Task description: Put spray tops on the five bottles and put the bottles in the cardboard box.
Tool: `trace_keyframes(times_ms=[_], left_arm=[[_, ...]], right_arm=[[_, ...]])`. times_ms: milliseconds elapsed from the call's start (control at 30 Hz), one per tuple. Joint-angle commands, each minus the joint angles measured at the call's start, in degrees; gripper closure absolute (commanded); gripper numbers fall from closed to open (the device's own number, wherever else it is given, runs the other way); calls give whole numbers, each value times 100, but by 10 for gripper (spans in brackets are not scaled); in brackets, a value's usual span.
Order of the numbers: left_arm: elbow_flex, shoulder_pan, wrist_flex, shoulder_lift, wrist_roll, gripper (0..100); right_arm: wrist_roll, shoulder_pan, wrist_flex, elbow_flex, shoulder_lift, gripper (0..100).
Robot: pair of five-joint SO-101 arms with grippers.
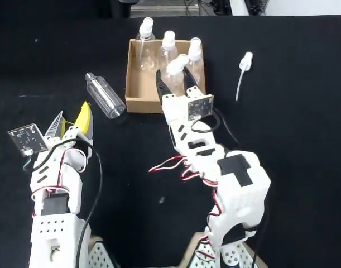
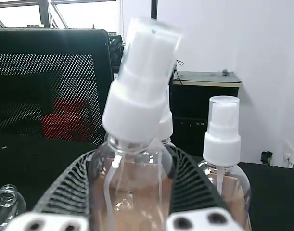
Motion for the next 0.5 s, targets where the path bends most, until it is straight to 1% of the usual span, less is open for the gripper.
trace_keyframes(times_ms=[0,467], left_arm=[[-84,-22,-114,-88,44,787],[-84,-22,-114,-88,44,787]], right_arm=[[-18,18,-211,66,-40,987],[-9,62,-158,110,-31,987]])
